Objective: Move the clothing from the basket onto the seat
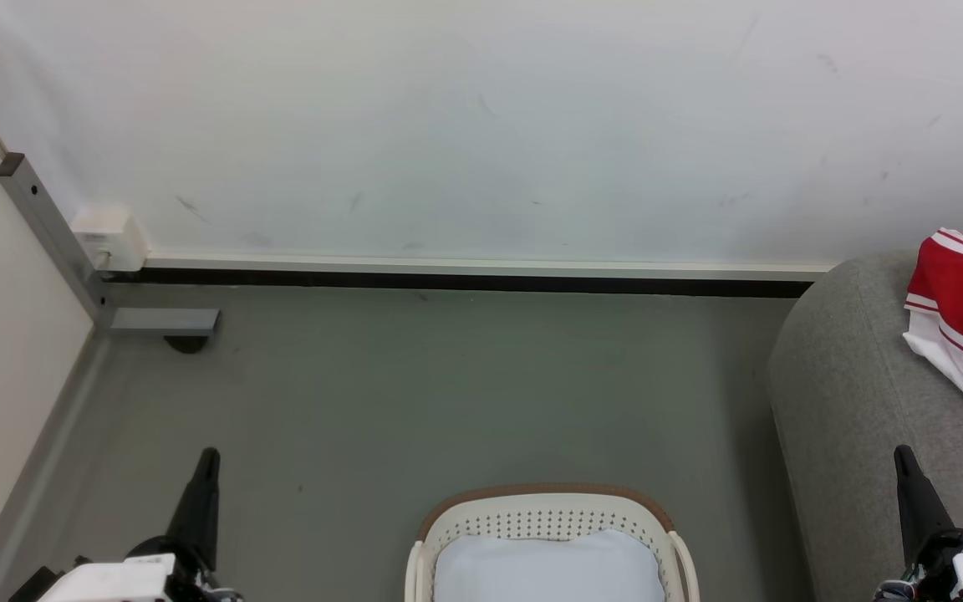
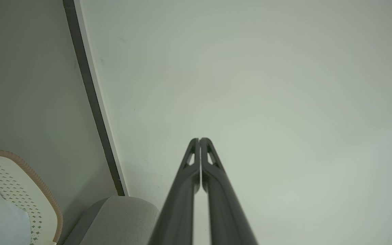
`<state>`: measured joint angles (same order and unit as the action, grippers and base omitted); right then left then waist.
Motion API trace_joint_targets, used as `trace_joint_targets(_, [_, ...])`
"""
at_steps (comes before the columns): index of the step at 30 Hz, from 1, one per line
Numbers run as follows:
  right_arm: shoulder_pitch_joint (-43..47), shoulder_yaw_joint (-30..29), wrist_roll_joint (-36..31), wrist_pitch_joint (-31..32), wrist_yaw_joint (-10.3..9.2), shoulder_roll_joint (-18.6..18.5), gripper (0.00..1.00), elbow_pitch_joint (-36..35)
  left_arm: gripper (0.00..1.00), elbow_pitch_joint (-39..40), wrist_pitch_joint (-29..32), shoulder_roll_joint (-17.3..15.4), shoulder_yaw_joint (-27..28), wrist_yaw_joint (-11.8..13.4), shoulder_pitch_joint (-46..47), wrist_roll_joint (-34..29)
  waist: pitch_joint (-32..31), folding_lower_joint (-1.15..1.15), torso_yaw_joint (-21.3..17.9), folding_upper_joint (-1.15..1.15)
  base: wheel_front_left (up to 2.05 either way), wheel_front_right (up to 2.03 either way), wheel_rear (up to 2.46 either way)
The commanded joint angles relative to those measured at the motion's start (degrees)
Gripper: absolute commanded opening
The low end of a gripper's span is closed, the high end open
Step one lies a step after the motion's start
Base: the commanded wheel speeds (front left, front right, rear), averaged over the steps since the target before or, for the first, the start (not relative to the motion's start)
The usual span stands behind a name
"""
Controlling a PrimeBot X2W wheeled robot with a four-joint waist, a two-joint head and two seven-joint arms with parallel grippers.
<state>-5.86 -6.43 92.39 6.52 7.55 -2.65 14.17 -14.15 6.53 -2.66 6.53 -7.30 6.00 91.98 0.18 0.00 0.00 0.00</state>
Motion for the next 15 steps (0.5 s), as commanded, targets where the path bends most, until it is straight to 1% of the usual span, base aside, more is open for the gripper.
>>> trace_joint_targets(1, [-0.7, -0.2, 0.1, 0.2, -0.12, -0.4, 0.0, -0.3, 0.0, 0.2, 0.2, -0.4, 0.1, -0.4, 0.5, 0.8, 0.0, 0.0, 0.0, 0.0, 0.0, 0.0, 0.0])
trace_joint_targets(15, [-0.7, -0.2, 0.1, 0.2, -0.12, -0.4, 0.0, -0.3, 0.0, 0.2, 0.2, -0.4, 0.1, -0.4, 0.5, 0.8, 0.0, 0.0, 0.0, 0.0, 0.0, 0.0, 0.0])
